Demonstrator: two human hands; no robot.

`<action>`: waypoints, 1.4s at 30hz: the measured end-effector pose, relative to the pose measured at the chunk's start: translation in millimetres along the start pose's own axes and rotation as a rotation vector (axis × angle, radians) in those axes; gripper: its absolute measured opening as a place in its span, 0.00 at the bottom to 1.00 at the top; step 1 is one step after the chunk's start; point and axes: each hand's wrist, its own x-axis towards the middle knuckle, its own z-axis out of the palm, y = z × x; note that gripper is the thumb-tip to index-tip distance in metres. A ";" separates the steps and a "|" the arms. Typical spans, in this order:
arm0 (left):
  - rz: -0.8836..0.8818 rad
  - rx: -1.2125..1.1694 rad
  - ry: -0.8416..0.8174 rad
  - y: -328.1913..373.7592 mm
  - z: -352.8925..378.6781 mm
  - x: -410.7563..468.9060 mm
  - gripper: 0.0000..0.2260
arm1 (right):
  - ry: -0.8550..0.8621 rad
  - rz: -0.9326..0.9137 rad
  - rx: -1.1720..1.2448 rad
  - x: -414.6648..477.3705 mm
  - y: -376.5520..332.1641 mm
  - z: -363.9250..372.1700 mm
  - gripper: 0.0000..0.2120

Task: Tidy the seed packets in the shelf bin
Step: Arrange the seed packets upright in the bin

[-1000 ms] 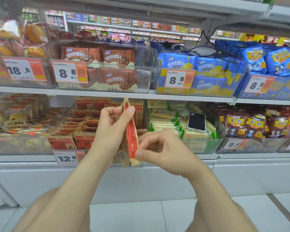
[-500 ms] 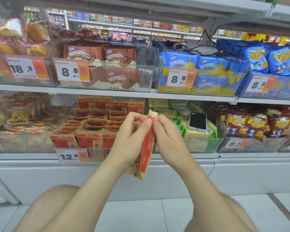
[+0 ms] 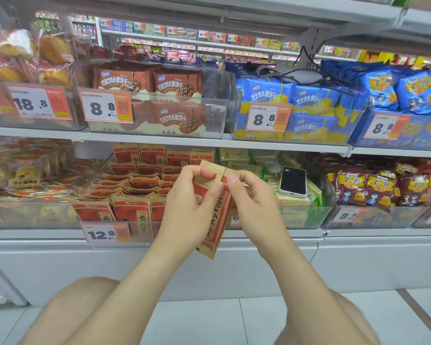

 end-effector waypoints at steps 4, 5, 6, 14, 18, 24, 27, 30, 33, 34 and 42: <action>-0.006 0.093 0.113 0.9 1.2 -1.9 0.16 | 0.039 -0.006 -0.056 2.1 4.8 -0.9 0.12; -0.002 0.097 0.130 1.1 0.6 -1.9 0.16 | 0.043 -0.009 -0.072 2.0 4.6 -1.0 0.13; 0.007 0.092 0.142 1.1 -0.1 -2.1 0.17 | 0.048 -0.007 -0.085 1.7 4.3 -0.9 0.13; 0.036 0.053 0.162 5.4 -0.1 -5.0 0.18 | 0.093 0.010 -0.130 1.7 3.0 -0.3 0.13; 0.021 0.043 0.153 4.0 -0.5 -3.8 0.17 | 0.108 -0.015 -0.133 -0.3 0.1 0.5 0.12; -0.161 -0.298 0.012 7.0 -2.0 0.5 0.05 | 0.197 -0.178 -0.093 -3.1 -2.0 3.1 0.13; -0.237 -0.404 -0.054 10.8 -4.1 0.7 0.06 | 0.203 -0.195 -0.076 -4.8 -1.7 2.9 0.13; -0.246 -0.454 -0.062 12.3 -4.8 1.0 0.12 | 0.239 -0.179 -0.073 -2.2 1.7 1.1 0.13; -0.257 -0.473 -0.047 11.3 -6.0 2.6 0.11 | 0.268 -0.156 -0.101 2.4 5.6 -1.7 0.13; -0.259 -0.463 -0.063 11.8 -6.9 1.9 0.11 | 0.262 -0.142 -0.127 2.9 7.3 -1.5 0.13; -0.104 -0.454 -0.309 6.6 -7.4 1.1 0.10 | 0.269 0.015 -0.008 6.1 8.6 2.2 0.14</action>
